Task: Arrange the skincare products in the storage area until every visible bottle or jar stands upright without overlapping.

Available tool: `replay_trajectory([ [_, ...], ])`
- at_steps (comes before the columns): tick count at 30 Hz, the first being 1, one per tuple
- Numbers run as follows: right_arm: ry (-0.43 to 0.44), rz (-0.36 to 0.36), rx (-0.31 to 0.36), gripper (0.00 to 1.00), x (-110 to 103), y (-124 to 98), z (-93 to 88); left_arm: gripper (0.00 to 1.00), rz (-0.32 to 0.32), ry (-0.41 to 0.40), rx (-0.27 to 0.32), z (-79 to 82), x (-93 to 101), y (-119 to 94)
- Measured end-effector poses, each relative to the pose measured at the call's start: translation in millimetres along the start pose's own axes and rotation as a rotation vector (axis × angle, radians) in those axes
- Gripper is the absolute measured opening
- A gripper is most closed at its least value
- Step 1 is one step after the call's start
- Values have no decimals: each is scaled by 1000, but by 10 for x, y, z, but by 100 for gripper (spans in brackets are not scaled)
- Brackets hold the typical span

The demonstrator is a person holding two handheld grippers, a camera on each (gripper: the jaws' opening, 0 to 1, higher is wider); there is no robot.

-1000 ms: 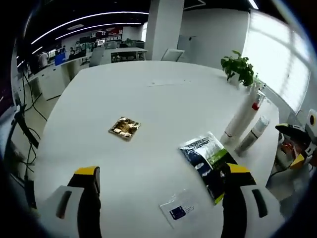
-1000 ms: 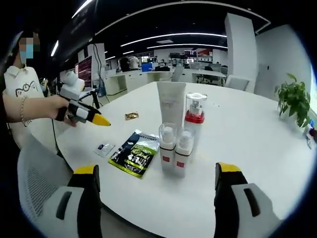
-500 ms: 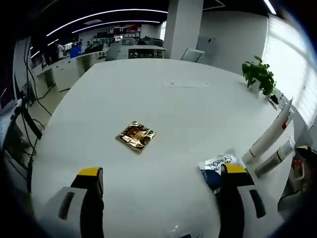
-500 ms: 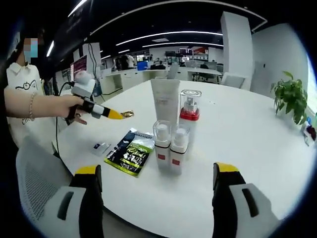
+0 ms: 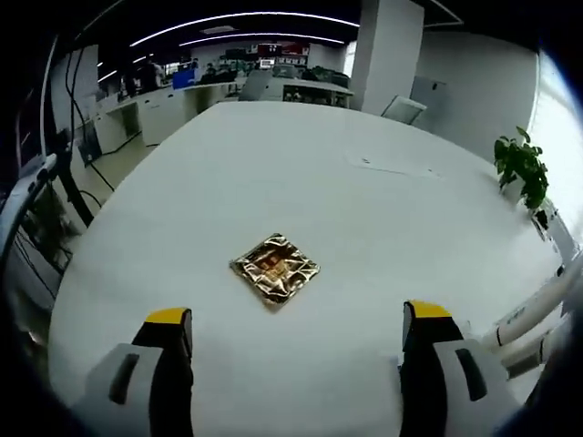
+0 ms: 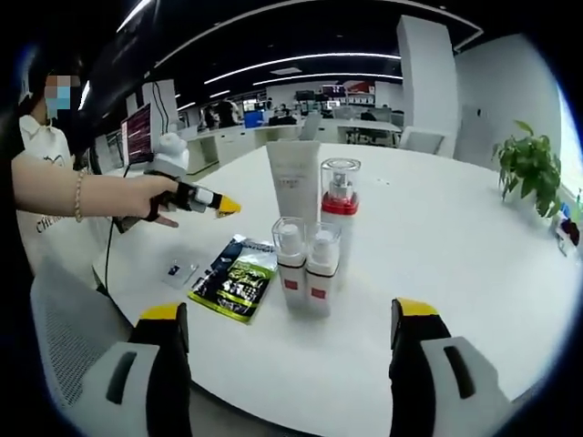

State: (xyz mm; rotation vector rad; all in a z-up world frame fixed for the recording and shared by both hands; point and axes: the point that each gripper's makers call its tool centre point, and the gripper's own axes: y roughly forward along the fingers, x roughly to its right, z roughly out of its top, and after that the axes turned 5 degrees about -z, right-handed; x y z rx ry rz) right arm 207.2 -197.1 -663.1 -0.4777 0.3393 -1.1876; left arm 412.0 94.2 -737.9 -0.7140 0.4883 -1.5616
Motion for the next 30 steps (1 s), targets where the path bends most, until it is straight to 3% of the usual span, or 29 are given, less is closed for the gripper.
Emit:
replay_trajectory([
  [9, 28, -6, -11, 90, 27, 16, -21, 86, 82, -26, 1, 49, -71, 273],
  [12, 33, -8, -18, 90, 37, 21, -36, 83, 102, -97, 34, 101, -117, 357],
  [22, 49, -20, -31, 90, 65, 36, -62, 78, 151, -102, 47, 144, -194, 529],
  [30, 52, -24, -37, 89, 70, 40, -73, 64, 166, -38, 44, 146, -218, 476],
])
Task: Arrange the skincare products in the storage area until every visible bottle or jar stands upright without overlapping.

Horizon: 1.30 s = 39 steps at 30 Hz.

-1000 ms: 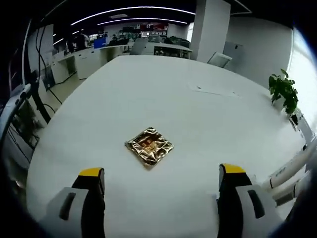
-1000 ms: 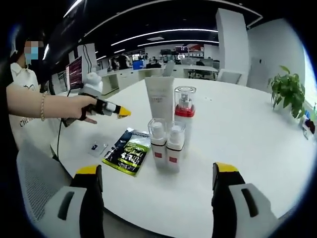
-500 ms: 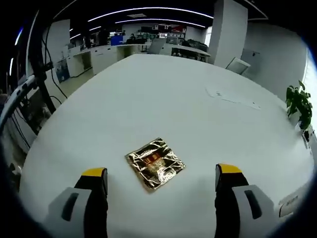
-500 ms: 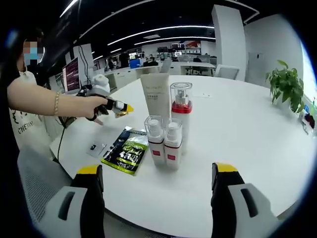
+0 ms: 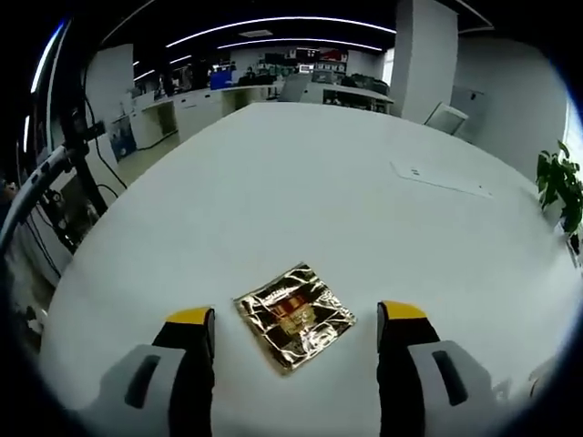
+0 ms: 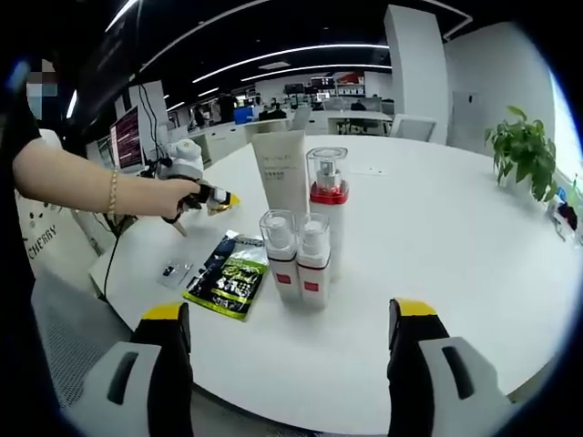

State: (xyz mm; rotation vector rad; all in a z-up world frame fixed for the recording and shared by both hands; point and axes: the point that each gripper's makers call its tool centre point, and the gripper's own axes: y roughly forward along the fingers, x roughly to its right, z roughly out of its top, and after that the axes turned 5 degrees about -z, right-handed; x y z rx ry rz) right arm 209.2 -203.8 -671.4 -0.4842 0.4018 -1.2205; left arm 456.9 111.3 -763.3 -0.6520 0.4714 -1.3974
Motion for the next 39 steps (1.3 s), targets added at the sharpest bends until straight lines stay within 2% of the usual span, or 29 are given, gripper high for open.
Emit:
replay_trajectory([
  [6, 1, -3, -3, 89, 9, -4, -4, 52, -7, 26, 6, 31, -21, 27],
  [7, 1, -4, -1, 89, 12, -3, 0, 46, -9, 43, 0, 22, -24, 24],
  [8, 1, -4, -1, 89, 13, -4, 0, 43, -15, 78, 24, 76, -34, 39],
  [10, 0, -6, -3, 89, 16, -5, -3, 39, -18, 57, 2, 30, -18, -33],
  [14, -2, -7, -2, 89, 17, -4, -3, 35, -38, 72, 10, 35, -11, -65],
  [17, -3, -8, 1, 89, 18, -5, 2, 35, -59, 107, 15, 40, 9, -87],
  [23, -6, -10, 5, 89, 17, -7, 13, 33, -82, 102, 15, 45, 39, -155],
  [29, -8, -7, 12, 89, 11, -7, 25, 33, -109, 138, 44, 94, 81, -183],
  [33, -11, -5, 22, 89, 3, -11, 43, 33, -138, 176, 71, 110, 133, -291],
  [39, -16, 0, 44, 88, -8, -28, 79, 33, -182, 222, 120, 146, 212, -576],
])
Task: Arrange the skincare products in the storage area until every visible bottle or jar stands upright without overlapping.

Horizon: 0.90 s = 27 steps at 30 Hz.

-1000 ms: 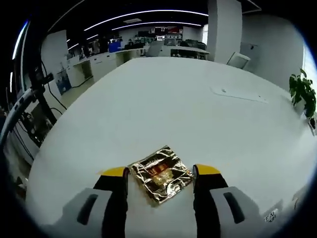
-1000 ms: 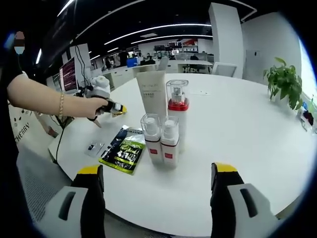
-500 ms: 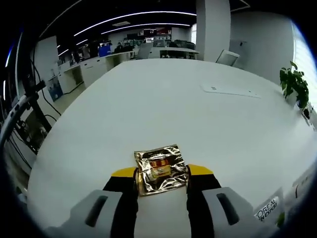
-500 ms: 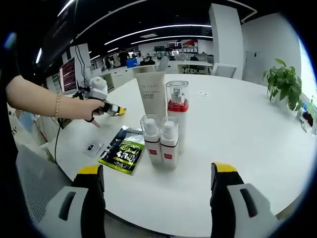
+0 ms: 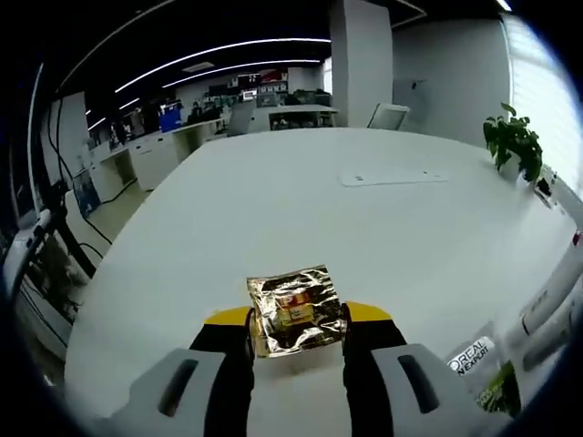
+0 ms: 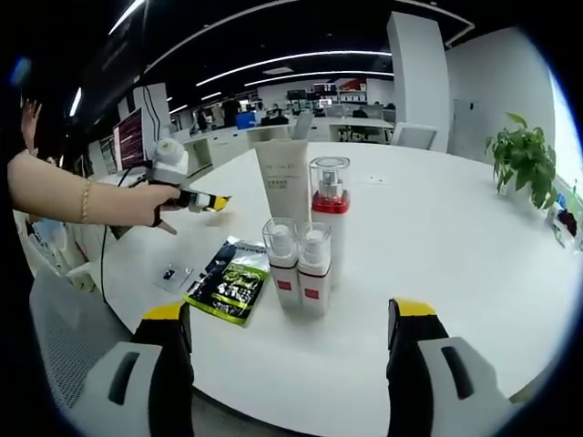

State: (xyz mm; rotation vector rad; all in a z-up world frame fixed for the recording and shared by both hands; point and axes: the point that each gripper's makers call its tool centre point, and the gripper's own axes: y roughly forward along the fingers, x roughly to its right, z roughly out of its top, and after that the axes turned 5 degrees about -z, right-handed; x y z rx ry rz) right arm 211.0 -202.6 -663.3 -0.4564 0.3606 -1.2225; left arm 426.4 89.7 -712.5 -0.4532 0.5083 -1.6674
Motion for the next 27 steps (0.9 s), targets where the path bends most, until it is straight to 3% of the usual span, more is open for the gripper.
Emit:
replay_trajectory([
  [5, 0, 6, 23, 88, -15, -13, 39, 33, -18, 21, 32, 36, -14, -114],
  [21, -41, 54, 100, 87, -120, -119, 224, 33, -90, 94, 153, 264, 167, -770],
  [27, -58, 78, 161, 84, -205, -243, 470, 33, -124, 112, 202, 334, 230, -1030],
])
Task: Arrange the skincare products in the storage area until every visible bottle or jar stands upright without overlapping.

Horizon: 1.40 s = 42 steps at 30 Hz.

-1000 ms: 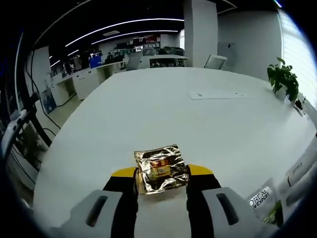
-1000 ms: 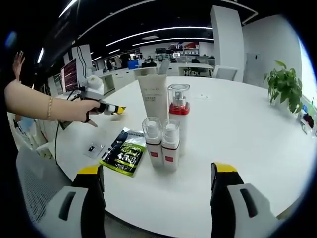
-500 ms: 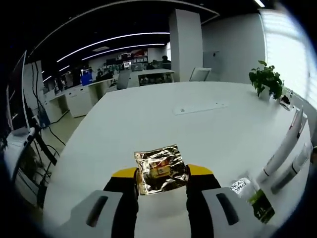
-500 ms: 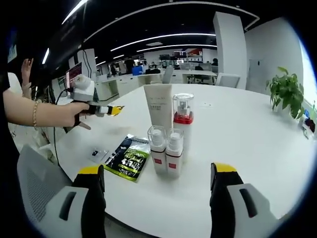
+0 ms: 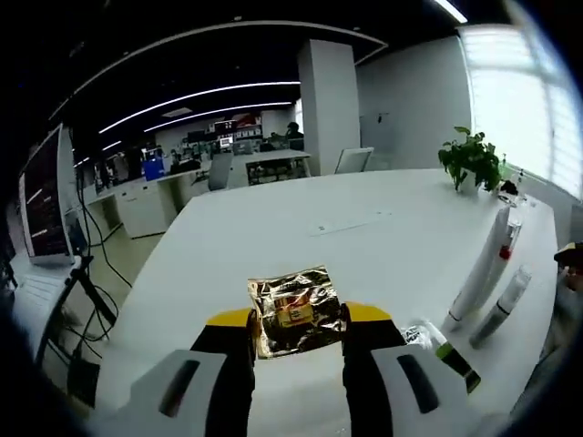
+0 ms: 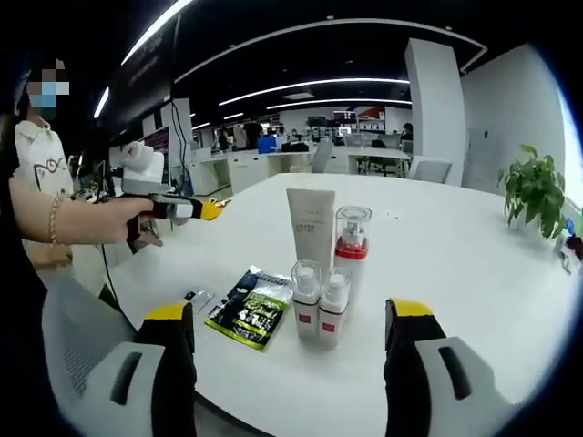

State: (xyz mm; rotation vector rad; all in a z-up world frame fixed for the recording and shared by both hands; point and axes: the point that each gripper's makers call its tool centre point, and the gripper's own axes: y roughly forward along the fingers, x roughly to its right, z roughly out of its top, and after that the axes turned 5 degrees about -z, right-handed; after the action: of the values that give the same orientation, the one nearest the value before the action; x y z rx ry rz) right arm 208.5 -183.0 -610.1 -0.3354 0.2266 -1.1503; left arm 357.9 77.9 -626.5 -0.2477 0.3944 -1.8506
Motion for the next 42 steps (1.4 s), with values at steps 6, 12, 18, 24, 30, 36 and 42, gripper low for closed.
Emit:
replay_trajectory([
  [6, 5, 84, 96, 76, -228, 44, 426, 33, -36, 38, 57, 154, 152, -255],
  [12, 37, 197, 90, 67, -534, 245, 595, 33, -58, 69, 85, 223, 248, -454],
  [18, 35, 296, 111, 61, -843, 388, 898, 33, -88, 104, 113, 267, 396, -710],
  [24, 120, 432, 109, 43, -1148, 639, 1119, 33, -103, 125, 110, 219, 478, -889],
  [30, 188, 521, 64, 37, -1424, 884, 1141, 33, -101, 187, 114, 211, 534, -1048],
  [36, 333, 559, 11, 33, -1554, 1045, 1081, 33, -108, 250, 168, 363, 563, -1191],
  [42, 398, 582, 4, 20, -1609, 1081, 1110, 33, -109, 281, 178, 406, 577, -1212],
])
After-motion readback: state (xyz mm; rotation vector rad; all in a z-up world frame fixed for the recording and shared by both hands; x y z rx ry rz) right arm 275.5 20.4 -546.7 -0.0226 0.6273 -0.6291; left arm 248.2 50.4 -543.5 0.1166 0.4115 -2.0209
